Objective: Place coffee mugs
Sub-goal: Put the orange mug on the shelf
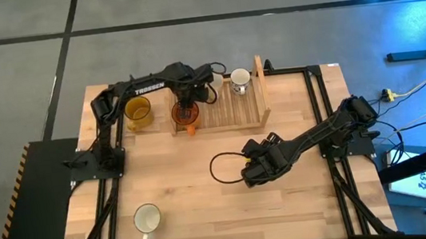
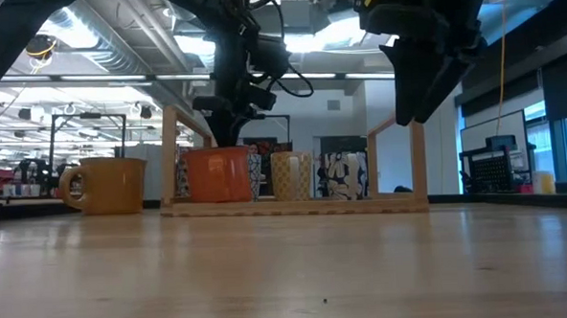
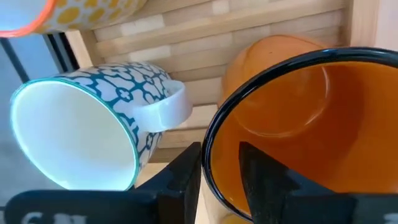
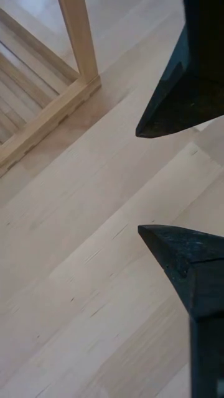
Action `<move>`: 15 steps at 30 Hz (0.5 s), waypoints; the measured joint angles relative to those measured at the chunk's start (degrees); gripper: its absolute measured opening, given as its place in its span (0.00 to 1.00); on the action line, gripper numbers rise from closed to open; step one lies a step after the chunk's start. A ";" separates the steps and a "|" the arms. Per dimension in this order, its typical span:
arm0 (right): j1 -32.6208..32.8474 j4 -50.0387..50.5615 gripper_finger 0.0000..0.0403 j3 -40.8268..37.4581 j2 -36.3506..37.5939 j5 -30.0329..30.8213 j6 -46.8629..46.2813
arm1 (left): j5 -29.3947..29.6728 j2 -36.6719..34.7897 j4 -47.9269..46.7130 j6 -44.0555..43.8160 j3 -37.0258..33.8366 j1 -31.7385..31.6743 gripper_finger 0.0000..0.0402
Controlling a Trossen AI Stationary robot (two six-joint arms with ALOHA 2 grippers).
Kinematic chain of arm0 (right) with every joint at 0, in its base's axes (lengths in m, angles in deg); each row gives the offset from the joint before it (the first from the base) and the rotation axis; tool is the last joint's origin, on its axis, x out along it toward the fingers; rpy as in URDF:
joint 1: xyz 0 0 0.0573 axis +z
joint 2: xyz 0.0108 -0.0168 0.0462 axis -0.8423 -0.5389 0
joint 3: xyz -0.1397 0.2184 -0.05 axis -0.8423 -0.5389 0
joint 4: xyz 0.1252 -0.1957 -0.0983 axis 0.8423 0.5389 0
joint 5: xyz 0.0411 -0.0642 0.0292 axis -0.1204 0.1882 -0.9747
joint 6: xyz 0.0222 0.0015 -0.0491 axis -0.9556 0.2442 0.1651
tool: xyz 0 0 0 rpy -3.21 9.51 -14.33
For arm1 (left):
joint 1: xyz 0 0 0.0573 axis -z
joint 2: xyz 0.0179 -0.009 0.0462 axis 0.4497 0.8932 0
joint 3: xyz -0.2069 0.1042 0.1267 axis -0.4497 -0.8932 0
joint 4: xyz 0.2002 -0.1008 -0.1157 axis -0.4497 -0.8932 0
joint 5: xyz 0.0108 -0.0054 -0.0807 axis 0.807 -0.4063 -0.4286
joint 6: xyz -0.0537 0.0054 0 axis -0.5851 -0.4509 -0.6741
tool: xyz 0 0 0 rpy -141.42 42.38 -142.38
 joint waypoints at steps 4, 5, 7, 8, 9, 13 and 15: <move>0.00 -0.03 0.57 0.00 0.00 0.02 0.02 | 0.60 -0.02 0.23 -0.13 0.00 0.52 0.26; -0.01 -0.03 0.57 0.00 0.00 0.02 0.04 | 0.72 -0.02 0.26 -0.19 0.02 0.64 0.26; 0.00 -0.03 0.57 0.00 0.00 0.01 0.07 | 0.77 -0.02 0.23 -0.28 0.01 0.90 0.26; 0.00 -0.03 0.57 0.00 0.00 0.02 0.09 | 0.85 -0.02 0.23 -0.31 0.04 1.04 0.26; 0.00 -0.03 0.57 0.00 0.00 0.02 0.14 | 0.89 -0.07 0.01 -0.37 0.23 1.16 0.26; -0.02 -0.04 0.57 0.00 0.00 0.02 0.20 | 0.58 -0.74 -0.11 -1.21 2.80 1.48 0.26; -0.01 -0.06 0.57 0.00 0.00 0.02 0.22 | 0.51 -0.74 -0.65 -1.81 4.84 1.48 0.26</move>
